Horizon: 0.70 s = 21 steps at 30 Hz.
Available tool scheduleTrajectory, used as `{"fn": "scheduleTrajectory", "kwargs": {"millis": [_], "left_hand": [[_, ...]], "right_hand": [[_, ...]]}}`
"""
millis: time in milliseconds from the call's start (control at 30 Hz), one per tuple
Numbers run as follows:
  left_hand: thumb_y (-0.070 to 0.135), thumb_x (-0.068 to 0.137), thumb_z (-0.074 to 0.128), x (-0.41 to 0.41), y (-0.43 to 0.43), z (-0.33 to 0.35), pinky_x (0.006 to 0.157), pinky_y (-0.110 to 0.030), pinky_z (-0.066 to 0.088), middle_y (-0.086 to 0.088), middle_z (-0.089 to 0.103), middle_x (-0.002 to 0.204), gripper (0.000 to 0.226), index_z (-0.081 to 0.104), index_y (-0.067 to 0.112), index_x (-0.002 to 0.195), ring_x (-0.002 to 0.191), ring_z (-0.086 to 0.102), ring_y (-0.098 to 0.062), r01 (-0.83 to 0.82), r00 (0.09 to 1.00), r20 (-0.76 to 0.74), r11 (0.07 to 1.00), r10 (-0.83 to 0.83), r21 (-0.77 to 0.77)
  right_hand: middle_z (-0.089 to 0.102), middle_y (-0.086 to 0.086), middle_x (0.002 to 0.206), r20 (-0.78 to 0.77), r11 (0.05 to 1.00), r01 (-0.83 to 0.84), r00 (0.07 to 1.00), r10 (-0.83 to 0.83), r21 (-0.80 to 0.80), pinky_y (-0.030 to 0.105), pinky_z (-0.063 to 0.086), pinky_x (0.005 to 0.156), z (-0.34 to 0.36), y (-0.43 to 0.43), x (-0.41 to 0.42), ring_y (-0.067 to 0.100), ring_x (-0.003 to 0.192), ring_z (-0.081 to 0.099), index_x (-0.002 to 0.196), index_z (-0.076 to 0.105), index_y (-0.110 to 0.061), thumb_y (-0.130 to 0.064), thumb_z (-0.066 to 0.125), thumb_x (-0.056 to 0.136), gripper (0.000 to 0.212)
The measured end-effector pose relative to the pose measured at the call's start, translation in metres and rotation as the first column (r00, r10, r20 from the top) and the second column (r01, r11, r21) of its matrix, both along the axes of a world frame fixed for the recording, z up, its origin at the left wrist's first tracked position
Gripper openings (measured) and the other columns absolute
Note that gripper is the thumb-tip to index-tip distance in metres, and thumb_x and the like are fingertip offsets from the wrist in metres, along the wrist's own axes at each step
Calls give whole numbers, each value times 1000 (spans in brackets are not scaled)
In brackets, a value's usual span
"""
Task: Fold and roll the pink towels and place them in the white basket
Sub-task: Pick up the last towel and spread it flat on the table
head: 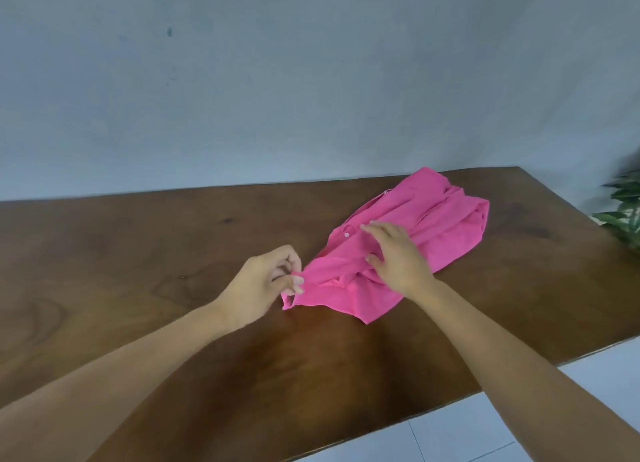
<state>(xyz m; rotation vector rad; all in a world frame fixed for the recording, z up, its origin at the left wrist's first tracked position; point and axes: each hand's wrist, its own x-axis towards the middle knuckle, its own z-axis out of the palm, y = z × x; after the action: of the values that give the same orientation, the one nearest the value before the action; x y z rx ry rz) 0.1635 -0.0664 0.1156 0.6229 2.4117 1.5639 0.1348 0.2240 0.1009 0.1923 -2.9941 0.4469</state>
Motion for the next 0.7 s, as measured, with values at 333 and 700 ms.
{"fn": "scheduleTrajectory", "kwargs": {"millis": [333,700], "left_hand": [[6,94,68,-16,-65,-21,76,-37,54,13,71,85,21,56,21,86,81,70,-11,-105,974,-221,971,57,-213],[1,91,66,-9,-146,-49,88,-31,58,14,70,99,27,58,26,87,97,70,-2,-18,963,-254,925,-85,-379]], "right_hand": [[75,1,95,-243,962,-87,958,152,260,44,51,85,1,-17,24,26,89,68,97,73,-14,-12,72,84,13],[65,-14,86,13,953,-259,965,260,154,28,49,71,-41,-89,106,8,78,58,92,68,-27,-55,41,99,40]]}}
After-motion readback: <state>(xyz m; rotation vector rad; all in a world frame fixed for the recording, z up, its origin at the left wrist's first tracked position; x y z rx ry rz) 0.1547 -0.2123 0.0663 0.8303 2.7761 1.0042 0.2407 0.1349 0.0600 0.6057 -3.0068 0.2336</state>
